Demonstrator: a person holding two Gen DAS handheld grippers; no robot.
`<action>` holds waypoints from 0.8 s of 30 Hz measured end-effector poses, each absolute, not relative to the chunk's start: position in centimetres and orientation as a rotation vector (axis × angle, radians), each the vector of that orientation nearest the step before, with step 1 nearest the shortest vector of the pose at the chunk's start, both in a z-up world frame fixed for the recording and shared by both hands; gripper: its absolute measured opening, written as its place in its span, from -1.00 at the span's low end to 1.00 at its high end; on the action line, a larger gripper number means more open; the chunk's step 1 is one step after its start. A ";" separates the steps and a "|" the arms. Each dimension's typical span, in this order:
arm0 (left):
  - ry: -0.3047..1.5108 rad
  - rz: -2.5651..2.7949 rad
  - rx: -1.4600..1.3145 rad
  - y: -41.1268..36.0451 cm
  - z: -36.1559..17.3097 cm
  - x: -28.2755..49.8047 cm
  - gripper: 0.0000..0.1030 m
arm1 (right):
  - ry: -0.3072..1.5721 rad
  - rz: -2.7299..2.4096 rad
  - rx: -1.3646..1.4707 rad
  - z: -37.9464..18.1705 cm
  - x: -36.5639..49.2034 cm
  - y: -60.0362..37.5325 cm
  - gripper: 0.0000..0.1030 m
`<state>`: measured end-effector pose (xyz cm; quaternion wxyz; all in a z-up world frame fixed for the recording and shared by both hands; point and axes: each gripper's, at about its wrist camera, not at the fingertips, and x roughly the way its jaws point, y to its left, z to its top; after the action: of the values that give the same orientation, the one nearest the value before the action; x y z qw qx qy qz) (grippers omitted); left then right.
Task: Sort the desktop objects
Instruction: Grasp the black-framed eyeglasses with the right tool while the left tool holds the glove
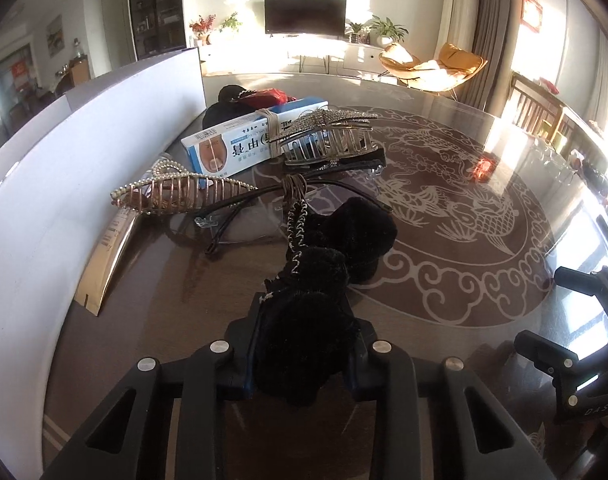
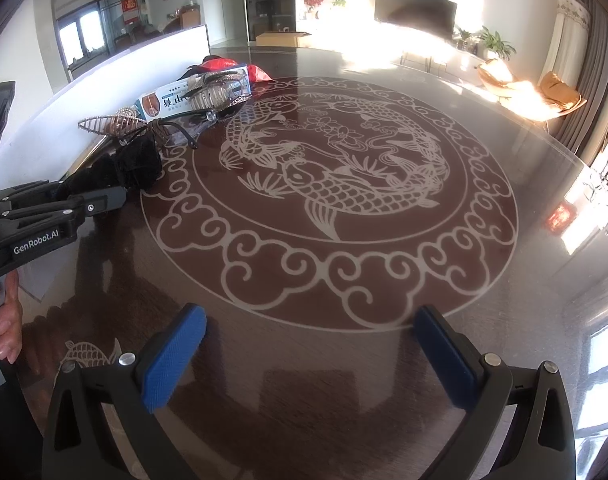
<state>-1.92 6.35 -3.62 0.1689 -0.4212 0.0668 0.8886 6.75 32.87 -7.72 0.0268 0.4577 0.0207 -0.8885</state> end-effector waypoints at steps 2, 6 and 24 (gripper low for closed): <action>0.171 2.557 -1.153 5.9 -2.9 -1.3 -0.40 | 0.064 -2.744 1.414 -7.7 6.7 32.9 1.00; 0.045 2.630 -1.108 3.6 -1.5 -0.8 -0.40 | 0.064 -2.744 1.415 -7.7 6.7 32.8 1.00; -0.526 2.699 -1.161 -4.2 -2.0 -1.4 -0.40 | 0.818 -1.997 1.235 -5.9 -8.3 15.0 0.24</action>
<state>-1.44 -4.18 -2.04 0.0783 -0.3879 -0.1756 0.9014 -8.27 14.96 -5.86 0.3218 0.4704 0.3115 -0.7603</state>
